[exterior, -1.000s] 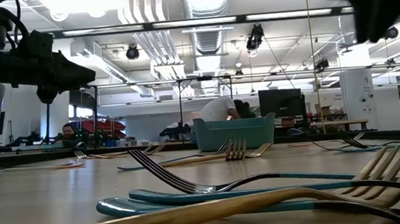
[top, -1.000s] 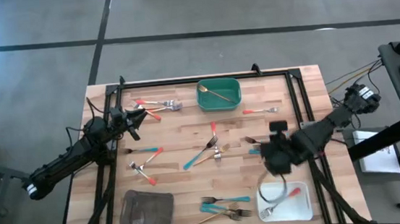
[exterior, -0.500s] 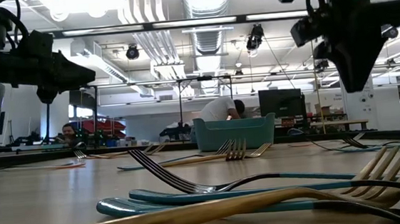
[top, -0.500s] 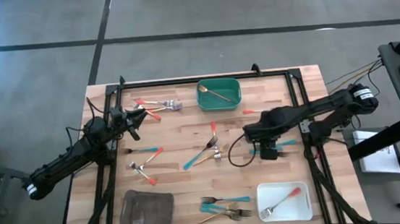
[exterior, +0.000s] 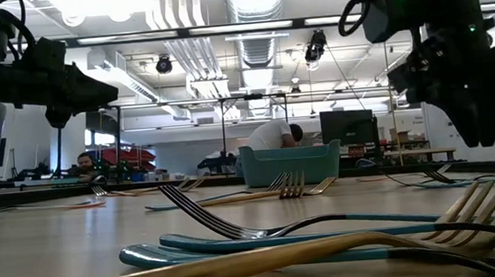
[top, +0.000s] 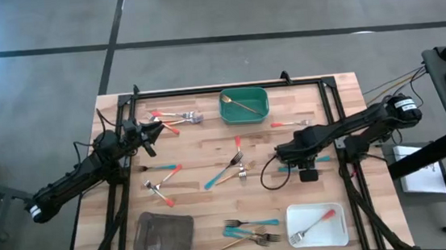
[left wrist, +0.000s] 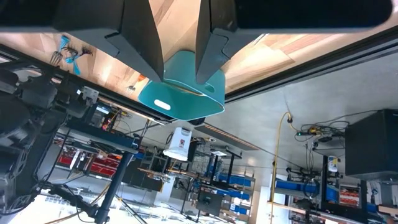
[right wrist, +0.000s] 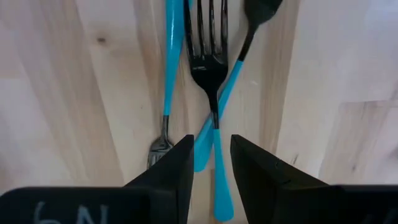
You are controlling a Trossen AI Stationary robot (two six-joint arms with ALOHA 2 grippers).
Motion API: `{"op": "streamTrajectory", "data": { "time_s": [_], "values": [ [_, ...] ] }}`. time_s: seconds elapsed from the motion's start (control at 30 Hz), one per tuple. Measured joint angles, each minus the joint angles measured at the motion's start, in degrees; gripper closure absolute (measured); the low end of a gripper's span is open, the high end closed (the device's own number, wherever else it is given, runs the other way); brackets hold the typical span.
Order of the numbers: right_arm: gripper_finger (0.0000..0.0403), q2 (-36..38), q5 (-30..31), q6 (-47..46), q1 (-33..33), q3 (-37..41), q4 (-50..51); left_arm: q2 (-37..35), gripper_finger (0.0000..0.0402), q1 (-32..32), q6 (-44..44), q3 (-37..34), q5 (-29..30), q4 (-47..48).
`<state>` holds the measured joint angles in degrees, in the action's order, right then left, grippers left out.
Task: Sort silverware by color (type)
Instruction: Put the blue fork into the black bin
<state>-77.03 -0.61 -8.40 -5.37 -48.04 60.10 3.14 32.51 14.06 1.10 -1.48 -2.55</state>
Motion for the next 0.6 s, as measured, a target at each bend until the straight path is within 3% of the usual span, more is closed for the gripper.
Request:
{"op": "streamTrajectory", "data": {
  "time_s": [0.6],
  "values": [
    [0.0305,0.0,0.4,1.0,0.0,5.0,-8.1,0.0,0.0324,0.0,0.0,0.0,0.0,0.0]
  ]
}}
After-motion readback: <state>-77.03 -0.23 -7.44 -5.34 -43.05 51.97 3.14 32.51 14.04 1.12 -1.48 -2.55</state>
